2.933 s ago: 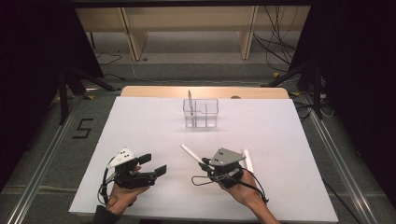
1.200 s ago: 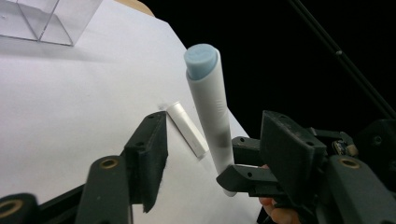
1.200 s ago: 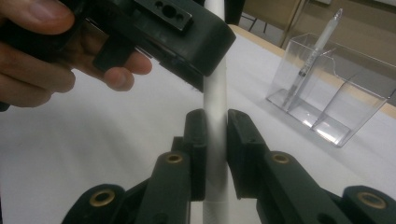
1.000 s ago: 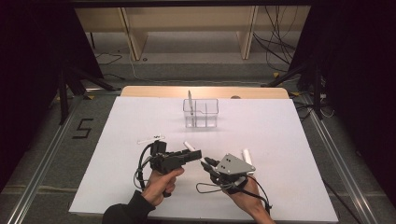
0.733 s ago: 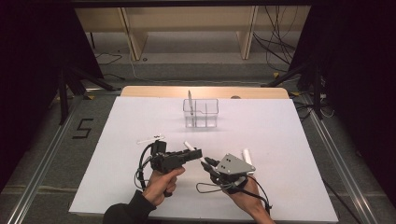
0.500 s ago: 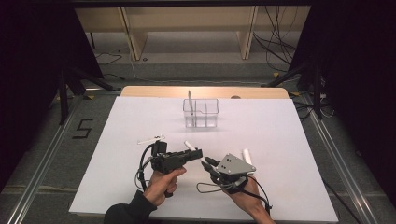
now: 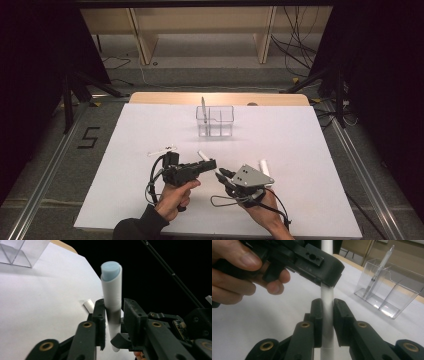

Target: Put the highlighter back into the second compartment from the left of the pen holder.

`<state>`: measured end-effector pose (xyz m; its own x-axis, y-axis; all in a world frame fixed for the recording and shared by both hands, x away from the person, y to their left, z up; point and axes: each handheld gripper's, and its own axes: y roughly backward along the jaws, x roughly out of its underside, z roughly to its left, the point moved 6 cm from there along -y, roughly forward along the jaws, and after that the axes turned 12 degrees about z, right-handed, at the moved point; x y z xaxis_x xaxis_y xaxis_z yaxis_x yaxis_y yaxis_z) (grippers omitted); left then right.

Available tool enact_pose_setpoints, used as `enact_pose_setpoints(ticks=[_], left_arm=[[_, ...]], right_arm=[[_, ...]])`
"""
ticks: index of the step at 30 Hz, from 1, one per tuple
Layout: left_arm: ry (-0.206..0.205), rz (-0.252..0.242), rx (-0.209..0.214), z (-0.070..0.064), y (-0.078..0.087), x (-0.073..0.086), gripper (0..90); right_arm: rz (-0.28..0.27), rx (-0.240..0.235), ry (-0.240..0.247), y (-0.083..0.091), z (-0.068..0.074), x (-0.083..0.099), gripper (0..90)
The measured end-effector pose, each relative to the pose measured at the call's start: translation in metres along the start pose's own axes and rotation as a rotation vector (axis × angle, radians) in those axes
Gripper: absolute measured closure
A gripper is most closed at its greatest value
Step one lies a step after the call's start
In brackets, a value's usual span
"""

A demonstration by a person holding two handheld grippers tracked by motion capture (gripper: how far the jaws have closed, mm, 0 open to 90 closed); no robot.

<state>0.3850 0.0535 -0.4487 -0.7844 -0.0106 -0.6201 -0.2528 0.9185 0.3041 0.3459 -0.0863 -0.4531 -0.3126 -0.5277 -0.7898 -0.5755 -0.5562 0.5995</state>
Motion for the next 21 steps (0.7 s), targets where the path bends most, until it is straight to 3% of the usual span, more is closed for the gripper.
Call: enact_pose_setpoints(ticks=[13,16,17,21], left_arm=[[0.0,-0.007,0.031,0.0004,0.0,0.0009,77.7],[-0.008,-0.002,0.032,0.0003,-0.0002,0.0016,78.0],[-0.011,0.0,0.034,0.0,-0.0005,0.0019,78.1],[-0.027,-0.006,0.021,-0.0005,-0.0005,0.0018,78.2]], right_arm=[[-0.001,-0.003,0.005,-0.0005,0.0002,0.0004,79.1],[0.001,-0.021,-0.002,-0.0002,-0.0002,0.0011,78.1],[0.005,-0.026,-0.008,-0.0005,-0.0007,0.0012,76.8],[0.017,-0.043,-0.01,0.0008,-0.0014,0.0005,57.6]])
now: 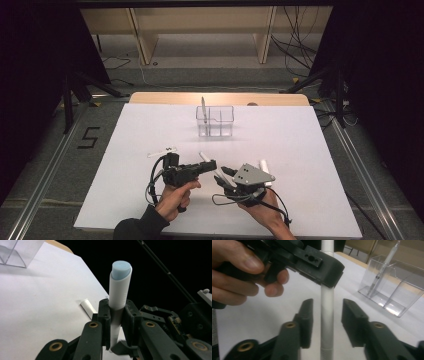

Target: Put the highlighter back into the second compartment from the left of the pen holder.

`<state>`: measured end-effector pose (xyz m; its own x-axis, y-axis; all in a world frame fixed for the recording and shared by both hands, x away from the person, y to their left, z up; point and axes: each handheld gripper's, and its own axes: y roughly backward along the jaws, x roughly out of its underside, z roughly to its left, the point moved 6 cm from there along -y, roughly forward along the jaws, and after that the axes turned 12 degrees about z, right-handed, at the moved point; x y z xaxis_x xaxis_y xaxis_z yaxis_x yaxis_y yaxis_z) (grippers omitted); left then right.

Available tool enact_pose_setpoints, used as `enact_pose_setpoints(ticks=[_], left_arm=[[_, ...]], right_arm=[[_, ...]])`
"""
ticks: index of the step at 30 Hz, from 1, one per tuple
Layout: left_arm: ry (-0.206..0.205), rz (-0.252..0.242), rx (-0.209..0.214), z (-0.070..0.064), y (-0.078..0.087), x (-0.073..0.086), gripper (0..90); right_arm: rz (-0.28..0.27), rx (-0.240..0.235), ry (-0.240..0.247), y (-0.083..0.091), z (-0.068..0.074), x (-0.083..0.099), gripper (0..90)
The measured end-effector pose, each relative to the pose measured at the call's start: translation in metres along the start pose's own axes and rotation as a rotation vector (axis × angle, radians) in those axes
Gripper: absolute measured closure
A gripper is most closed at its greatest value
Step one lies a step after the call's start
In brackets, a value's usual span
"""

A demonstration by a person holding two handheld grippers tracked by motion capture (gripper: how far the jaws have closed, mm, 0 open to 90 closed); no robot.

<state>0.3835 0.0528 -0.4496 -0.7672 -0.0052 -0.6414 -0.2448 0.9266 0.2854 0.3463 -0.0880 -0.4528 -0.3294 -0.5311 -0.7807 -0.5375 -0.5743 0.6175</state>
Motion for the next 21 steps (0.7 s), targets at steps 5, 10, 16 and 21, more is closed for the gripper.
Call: enact_pose_setpoints(ticks=[5,10,16,21], left_arm=[[-0.022,-0.007,-0.021,0.001,0.004,-0.003,78.3],[-0.059,-0.024,-0.066,0.003,0.009,-0.01,78.2],[-0.131,-0.037,-0.137,0.003,0.015,-0.021,78.2],[-0.203,-0.04,-0.195,0.0,0.015,-0.031,78.1]], right_arm=[[0.005,0.022,-0.012,0.006,-0.002,-0.003,40.3],[0.004,0.026,-0.037,0.013,-0.007,0.0,33.8],[0.025,0.004,-0.1,0.017,-0.015,0.015,28.1],[0.028,-0.01,-0.151,0.022,-0.021,0.028,26.0]])
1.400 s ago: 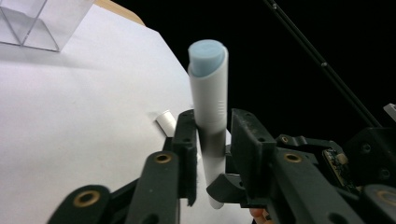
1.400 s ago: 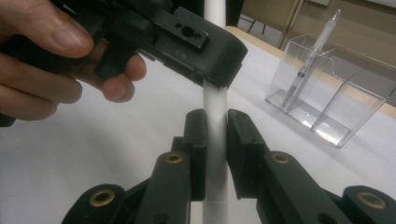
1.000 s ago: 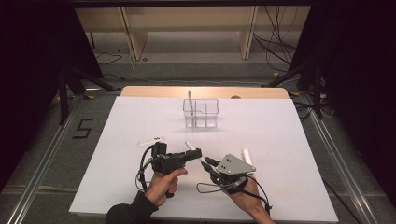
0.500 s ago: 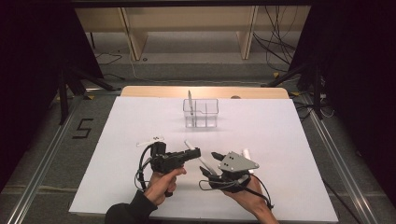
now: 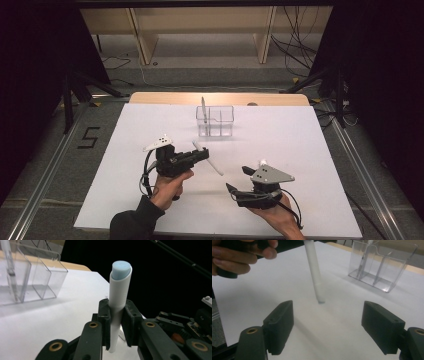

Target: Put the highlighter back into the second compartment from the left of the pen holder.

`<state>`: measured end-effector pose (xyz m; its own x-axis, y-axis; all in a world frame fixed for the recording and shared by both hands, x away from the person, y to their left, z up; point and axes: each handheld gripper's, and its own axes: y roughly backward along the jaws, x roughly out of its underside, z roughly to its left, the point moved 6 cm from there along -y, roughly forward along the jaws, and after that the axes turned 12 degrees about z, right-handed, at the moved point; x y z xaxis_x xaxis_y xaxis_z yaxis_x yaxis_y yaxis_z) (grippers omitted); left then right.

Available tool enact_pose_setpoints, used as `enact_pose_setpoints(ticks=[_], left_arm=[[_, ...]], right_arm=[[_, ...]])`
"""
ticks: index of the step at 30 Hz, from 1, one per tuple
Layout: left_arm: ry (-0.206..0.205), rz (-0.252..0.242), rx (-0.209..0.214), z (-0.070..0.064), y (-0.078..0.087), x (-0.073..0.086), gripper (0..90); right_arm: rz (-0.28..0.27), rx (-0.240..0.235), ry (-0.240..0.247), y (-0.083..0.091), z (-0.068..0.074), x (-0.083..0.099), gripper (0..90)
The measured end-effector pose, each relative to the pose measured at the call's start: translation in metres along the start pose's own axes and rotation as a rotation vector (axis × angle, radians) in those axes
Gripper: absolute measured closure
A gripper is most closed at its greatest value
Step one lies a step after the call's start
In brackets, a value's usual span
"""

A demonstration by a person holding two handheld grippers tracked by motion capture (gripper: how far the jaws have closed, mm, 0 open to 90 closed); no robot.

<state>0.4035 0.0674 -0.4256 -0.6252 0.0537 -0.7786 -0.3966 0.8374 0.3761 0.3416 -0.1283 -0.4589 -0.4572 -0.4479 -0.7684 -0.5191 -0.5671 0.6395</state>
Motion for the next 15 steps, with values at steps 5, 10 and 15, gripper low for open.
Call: enact_pose_setpoints(ticks=[5,10,15], left_arm=[[-0.027,-0.001,-0.04,0.005,-0.003,-0.01,78.1],[-0.054,-0.009,-0.077,0.01,-0.008,-0.024,78.1],[-0.083,-0.014,-0.108,0.013,-0.008,-0.043,78.1]], right_arm=[[-0.007,-0.004,-0.029,0.006,-0.005,0.006,23.1],[-0.012,-0.003,-0.049,0.008,-0.008,0.014,19.7],[-0.033,-0.004,-0.075,0.014,-0.012,0.022,18.0]])
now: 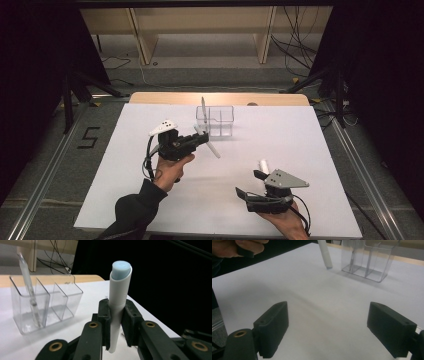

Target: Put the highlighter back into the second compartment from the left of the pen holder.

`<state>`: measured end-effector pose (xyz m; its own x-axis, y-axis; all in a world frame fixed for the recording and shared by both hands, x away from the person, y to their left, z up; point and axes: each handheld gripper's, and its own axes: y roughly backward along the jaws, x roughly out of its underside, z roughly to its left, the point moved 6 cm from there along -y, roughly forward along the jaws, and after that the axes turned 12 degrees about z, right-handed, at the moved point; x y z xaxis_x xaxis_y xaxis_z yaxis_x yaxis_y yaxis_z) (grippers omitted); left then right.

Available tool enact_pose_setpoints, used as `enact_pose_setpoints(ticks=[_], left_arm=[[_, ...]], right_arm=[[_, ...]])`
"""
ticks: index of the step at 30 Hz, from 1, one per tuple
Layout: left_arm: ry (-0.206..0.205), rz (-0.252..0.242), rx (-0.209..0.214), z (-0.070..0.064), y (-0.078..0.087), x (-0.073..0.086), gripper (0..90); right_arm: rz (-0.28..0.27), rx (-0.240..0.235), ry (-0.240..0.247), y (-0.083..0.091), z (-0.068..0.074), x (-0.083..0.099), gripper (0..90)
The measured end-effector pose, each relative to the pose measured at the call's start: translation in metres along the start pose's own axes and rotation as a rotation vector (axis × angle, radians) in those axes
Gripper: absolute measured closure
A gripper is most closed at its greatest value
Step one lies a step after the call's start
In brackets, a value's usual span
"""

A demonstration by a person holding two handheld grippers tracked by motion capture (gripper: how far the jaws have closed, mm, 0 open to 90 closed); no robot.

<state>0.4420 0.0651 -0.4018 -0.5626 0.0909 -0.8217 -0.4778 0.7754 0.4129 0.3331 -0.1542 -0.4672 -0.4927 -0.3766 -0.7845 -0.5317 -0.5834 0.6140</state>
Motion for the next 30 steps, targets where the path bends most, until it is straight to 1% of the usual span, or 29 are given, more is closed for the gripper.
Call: enact_pose_setpoints(ticks=[2,5,11,15,20,23,24,27,30], left_arm=[[0.008,-0.009,0.001,0.001,0.001,-0.007,78.0],[0.004,-0.017,-0.01,0.003,0.0,-0.015,78.1],[-0.01,-0.019,-0.054,0.01,-0.007,-0.032,78.0],[-0.002,-0.015,-0.076,0.018,-0.015,-0.04,78.0],[0.029,-0.027,-0.097,0.03,-0.024,-0.05,78.0],[0.033,-0.038,-0.114,0.034,-0.027,-0.058,78.1],[0.028,-0.038,-0.121,0.036,-0.027,-0.06,78.0],[0.034,-0.048,-0.133,0.039,-0.031,-0.068,78.0],[0.017,-0.044,-0.156,0.041,-0.035,-0.076,78.0]], right_arm=[[-0.004,0.001,-0.009,0.003,-0.001,0.002,17.6],[-0.007,0.01,-0.01,0.005,-0.003,0.005,17.5],[-0.007,0.019,-0.014,0.008,-0.003,0.009,17.1],[-0.014,0.021,-0.02,0.011,-0.004,0.011,17.0],[-0.015,0.025,-0.025,0.014,-0.005,0.013,17.0],[-0.014,0.028,-0.029,0.015,-0.006,0.015,17.1],[-0.015,0.028,-0.028,0.016,-0.007,0.015,17.1],[-0.01,0.028,-0.029,0.016,-0.007,0.016,17.0],[-0.009,0.025,-0.029,0.016,-0.006,0.017,16.8]])
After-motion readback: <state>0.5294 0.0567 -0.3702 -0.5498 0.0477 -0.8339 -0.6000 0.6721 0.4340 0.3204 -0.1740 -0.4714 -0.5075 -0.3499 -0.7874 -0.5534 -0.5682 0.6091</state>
